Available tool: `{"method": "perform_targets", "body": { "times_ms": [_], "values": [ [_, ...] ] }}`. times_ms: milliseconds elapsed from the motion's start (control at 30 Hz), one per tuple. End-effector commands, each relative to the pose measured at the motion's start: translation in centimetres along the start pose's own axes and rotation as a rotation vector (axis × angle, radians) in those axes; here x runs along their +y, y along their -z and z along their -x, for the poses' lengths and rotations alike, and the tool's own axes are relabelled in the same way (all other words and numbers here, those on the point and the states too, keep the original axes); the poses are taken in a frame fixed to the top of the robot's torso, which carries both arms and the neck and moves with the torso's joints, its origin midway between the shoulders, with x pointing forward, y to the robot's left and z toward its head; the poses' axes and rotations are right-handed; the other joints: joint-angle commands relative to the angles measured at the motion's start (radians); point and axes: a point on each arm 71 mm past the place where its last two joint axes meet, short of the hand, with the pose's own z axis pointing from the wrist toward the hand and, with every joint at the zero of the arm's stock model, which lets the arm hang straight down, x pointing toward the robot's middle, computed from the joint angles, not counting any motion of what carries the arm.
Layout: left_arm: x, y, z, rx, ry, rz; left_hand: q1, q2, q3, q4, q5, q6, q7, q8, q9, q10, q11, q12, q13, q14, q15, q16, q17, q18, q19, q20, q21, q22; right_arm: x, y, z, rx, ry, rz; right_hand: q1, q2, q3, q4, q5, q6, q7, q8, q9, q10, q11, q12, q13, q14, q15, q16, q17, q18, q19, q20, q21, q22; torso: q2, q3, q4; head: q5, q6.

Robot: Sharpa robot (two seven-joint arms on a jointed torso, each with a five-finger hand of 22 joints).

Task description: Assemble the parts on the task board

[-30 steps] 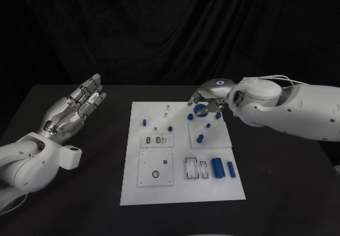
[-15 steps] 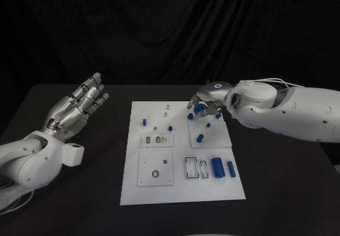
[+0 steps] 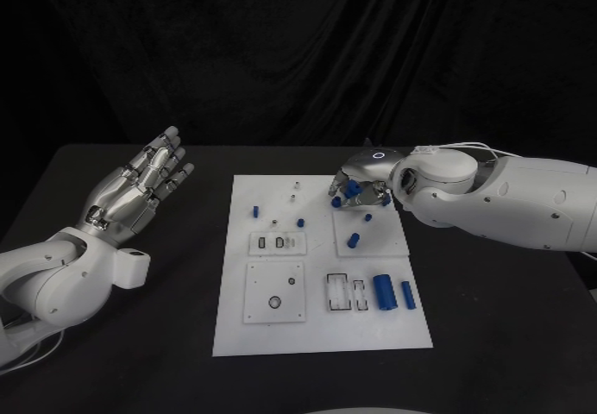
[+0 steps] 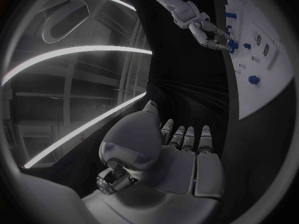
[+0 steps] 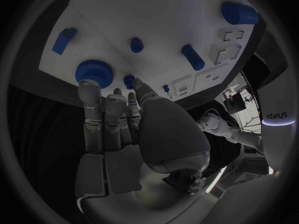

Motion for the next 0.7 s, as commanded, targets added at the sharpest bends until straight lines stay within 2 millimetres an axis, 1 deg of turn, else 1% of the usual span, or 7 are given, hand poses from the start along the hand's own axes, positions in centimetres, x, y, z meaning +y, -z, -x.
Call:
{"method": "perform_targets", "body": {
  "times_ms": [33, 233, 367, 467, 533, 633, 700],
  "values": [
    [-2.0, 0.1, 0.0, 0.010, 0.023, -0.284, -0.007, -0.002, 0.010, 0.001, 0.012, -0.001, 0.007, -0.005, 0.000, 0.001, 0.010, -0.003, -0.001, -0.001, 0.009, -0.004, -0.002, 0.001, -0.001, 0.011, -0.004, -0.001, 0.2, -0.2, -0.1, -0.027, 0.006, 0.024, 0.010, 0.000, 0.010, 0.000, 0.008, 0.009, 0.000, 0.006, 0.002, 0.012, -0.001, -0.008, -0.002, 0.011, -0.001, 0.009, 0.015, -0.012, 0.008, 0.001, 0.013, 0.017, 0.000, -0.0006, 0.0000, 0.001, -0.002],
    [-1.8, 0.2, 0.1, 0.010, 0.024, -0.275, 0.006, -0.004, 0.018, 0.001, 0.044, 0.007, 0.014, -0.004, 0.001, 0.003, 0.016, -0.002, 0.000, -0.001, 0.013, -0.004, -0.002, 0.001, -0.001, 0.017, -0.004, -0.001, 0.5, -0.6, -0.5, -0.019, 0.004, 0.034, 0.019, 0.000, 0.028, 0.001, 0.014, 0.017, -0.001, 0.006, 0.004, 0.024, -0.002, -0.016, -0.003, 0.014, -0.001, 0.018, 0.027, -0.013, 0.009, 0.000, 0.028, 0.038, 0.000, -0.0011, 0.0003, 0.002, -0.005],
    [-1.8, 0.4, 0.4, 0.007, 0.022, -0.269, 0.009, -0.005, 0.018, 0.001, 0.047, 0.010, 0.016, -0.003, 0.001, 0.004, 0.018, -0.002, 0.000, -0.001, 0.014, -0.004, -0.002, 0.001, -0.001, 0.018, -0.004, -0.001, 0.6, -0.8, -0.7, -0.012, 0.004, 0.036, 0.027, -0.003, 0.049, 0.002, 0.027, 0.027, 0.001, 0.006, 0.006, 0.036, -0.001, -0.026, -0.003, 0.014, -0.001, 0.022, 0.033, -0.014, 0.005, 0.001, 0.035, 0.049, -0.001, 0.0002, -0.0020, 0.005, -0.006],
    [-1.7, 0.4, 0.5, 0.007, 0.023, -0.267, 0.013, -0.005, 0.018, 0.001, 0.051, 0.010, 0.018, -0.003, 0.001, 0.004, 0.020, -0.002, 0.000, -0.001, 0.016, -0.004, -0.002, 0.001, -0.001, 0.019, -0.004, -0.001, 0.7, -1.0, -0.9, -0.011, 0.004, 0.036, 0.029, -0.005, 0.066, 0.007, 0.029, 0.038, 0.004, 0.008, 0.008, 0.053, 0.001, -0.031, -0.003, 0.016, 0.000, 0.026, 0.039, -0.015, 0.005, 0.001, 0.044, 0.063, -0.001, -0.0010, 0.0013, 0.003, -0.009],
    [-1.7, 0.4, 0.5, 0.009, 0.025, -0.266, 0.019, -0.007, 0.017, 0.000, 0.057, 0.011, 0.018, -0.003, 0.001, 0.004, 0.021, -0.002, 0.000, -0.001, 0.021, -0.004, -0.002, 0.000, -0.001, 0.022, -0.004, -0.001, 0.7, -1.2, -1.0, -0.011, 0.003, 0.036, 0.034, -0.006, 0.078, 0.007, 0.033, 0.044, 0.004, 0.009, 0.009, 0.059, 0.001, -0.036, -0.004, 0.017, 0.000, 0.028, 0.042, -0.015, 0.004, 0.001, 0.047, 0.068, 0.000, -0.0014, 0.0008, 0.004, -0.009],
    [-1.6, 0.4, 0.6, 0.012, 0.027, -0.262, 0.024, -0.008, 0.016, -0.001, 0.061, 0.011, 0.017, -0.003, 0.001, 0.003, 0.022, -0.002, 0.000, -0.001, 0.023, -0.004, -0.002, -0.001, -0.001, 0.024, -0.004, -0.001, 0.6, -1.3, -1.2, -0.009, 0.003, 0.035, 0.051, -0.011, 0.115, 0.004, 0.054, 0.065, 0.006, 0.013, 0.014, 0.072, 0.002, -0.052, -0.005, 0.017, -0.001, 0.030, 0.047, -0.016, 0.001, 0.001, 0.055, 0.082, 0.000, -0.0012, -0.0002, 0.005, -0.009],
    [-1.5, 0.4, 0.6, 0.014, 0.029, -0.257, 0.028, -0.008, 0.015, 0.000, 0.065, 0.012, 0.018, -0.003, 0.001, 0.003, 0.023, -0.003, 0.000, -0.001, 0.025, -0.004, -0.002, -0.002, -0.001, 0.025, -0.004, -0.001, 0.6, -1.4, -1.4, -0.012, 0.002, 0.035, 0.061, -0.016, 0.143, 0.001, 0.060, 0.083, 0.012, 0.019, 0.019, 0.085, 0.002, -0.061, -0.005, 0.017, -0.001, 0.031, 0.049, -0.016, -0.002, 0.001, 0.060, 0.092, 0.000, -0.0011, 0.0003, 0.006, -0.010]
  ]
}}
